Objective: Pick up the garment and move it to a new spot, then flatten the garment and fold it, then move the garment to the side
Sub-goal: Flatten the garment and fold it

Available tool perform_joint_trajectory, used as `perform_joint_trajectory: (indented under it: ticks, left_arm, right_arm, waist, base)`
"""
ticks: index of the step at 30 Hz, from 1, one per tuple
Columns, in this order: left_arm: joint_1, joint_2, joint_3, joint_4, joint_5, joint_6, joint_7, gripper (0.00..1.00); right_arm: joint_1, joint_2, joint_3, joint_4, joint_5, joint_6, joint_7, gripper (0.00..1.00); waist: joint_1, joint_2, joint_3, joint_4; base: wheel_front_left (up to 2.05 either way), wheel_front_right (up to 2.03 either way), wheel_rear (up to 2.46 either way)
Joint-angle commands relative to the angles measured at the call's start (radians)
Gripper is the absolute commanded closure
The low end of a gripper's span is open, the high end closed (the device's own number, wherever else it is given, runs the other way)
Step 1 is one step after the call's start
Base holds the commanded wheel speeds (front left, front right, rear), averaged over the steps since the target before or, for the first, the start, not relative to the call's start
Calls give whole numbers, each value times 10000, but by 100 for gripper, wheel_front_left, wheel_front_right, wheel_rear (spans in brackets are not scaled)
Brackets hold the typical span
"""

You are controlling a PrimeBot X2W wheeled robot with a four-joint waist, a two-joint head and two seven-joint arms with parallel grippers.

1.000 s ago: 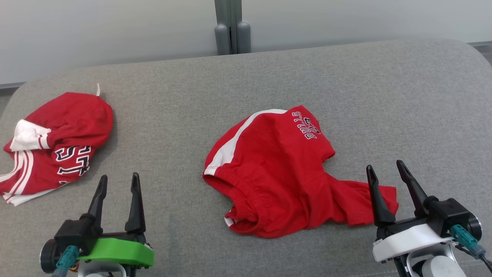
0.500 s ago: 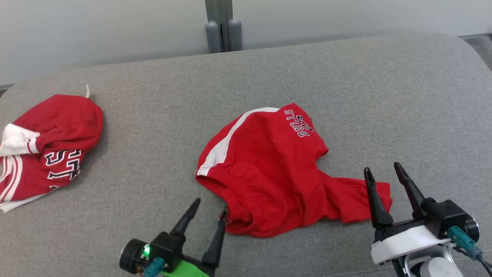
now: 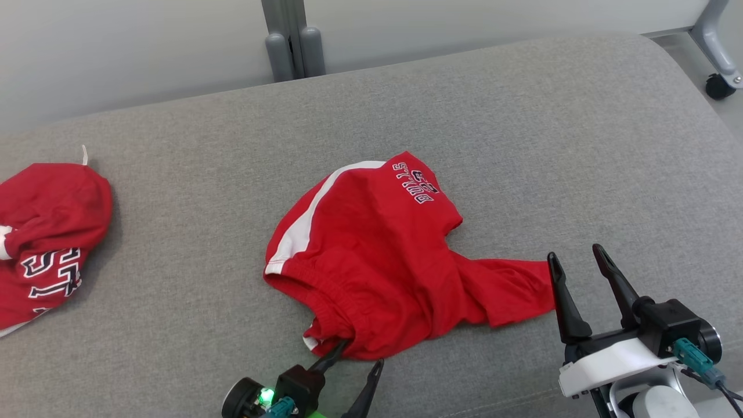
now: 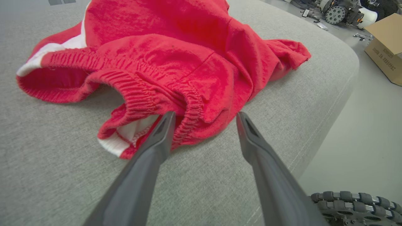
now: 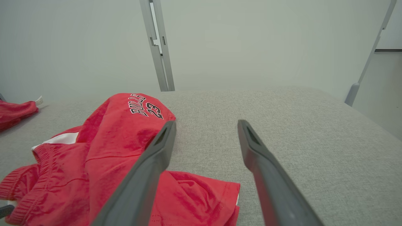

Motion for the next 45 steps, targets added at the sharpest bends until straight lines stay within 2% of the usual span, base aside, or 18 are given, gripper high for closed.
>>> perform_joint_trajectory:
  ticks: [1,4,5,7,8,9,15,18,26,33,37,45]
  left_arm:
    - [-234,64,-72,189,-67,8,-5,0]
    - [-510,-7,-228,517,-207,8,-5,0]
    - [-564,-22,-277,577,-262,8,-5,4]
    - [-716,-42,-413,800,-404,8,-5,62]
    - [-834,-68,-439,880,-463,8,-5,85]
    - [-914,-107,-472,943,-491,8,-5,100]
    - [-1211,-260,-460,825,-693,7,-5,100]
    - [-1192,-228,-287,155,-651,7,-5,100]
    - [-346,316,429,-2422,-300,27,-5,100]
    - [721,968,442,-3745,-219,250,122,100]
    - [761,1064,501,-3913,-259,336,148,100]
    - [-711,1077,652,-3580,100,273,80,100]
  right_arm:
    - [-78,-22,10,14,48,1,-29,0]
    - [-106,-43,3,14,75,1,-29,0]
    - [-104,-44,-6,5,66,1,-31,0]
    - [-100,-48,-27,-10,64,1,-29,0]
    - [-89,-48,-43,-4,56,1,-31,0]
    - [-74,-51,-62,5,51,1,-29,0]
    - [-11,24,-110,35,56,1,-30,0]
    - [79,61,-156,16,82,1,-31,0]
    - [195,156,-241,-37,157,1,-31,0]
    - [28,215,-295,-37,172,1,-30,0]
    - [-92,210,-193,13,194,1,-30,0]
    - [-349,124,-269,132,160,1,-30,0]
  waist:
    - [0,0,61,-185]
    - [0,0,93,-286]
    - [0,0,104,-297]
    - [0,0,126,-297]
    - [0,0,125,-279]
    - [0,0,120,-254]
    - [0,0,66,49]
    - [0,0,30,281]
    - [0,0,94,968]
    - [0,0,358,1325]
    - [0,0,470,1222]
    - [0,0,829,630]
  base:
    - [0,0,0]
    - [0,0,0]
    - [0,0,0]
    - [0,0,0]
    - [0,0,0]
    - [0,0,0]
    - [0,0,0]
    - [0,0,0]
    - [0,0,0]
    - [0,0,0]
    - [0,0,0]
    - [0,0,0]
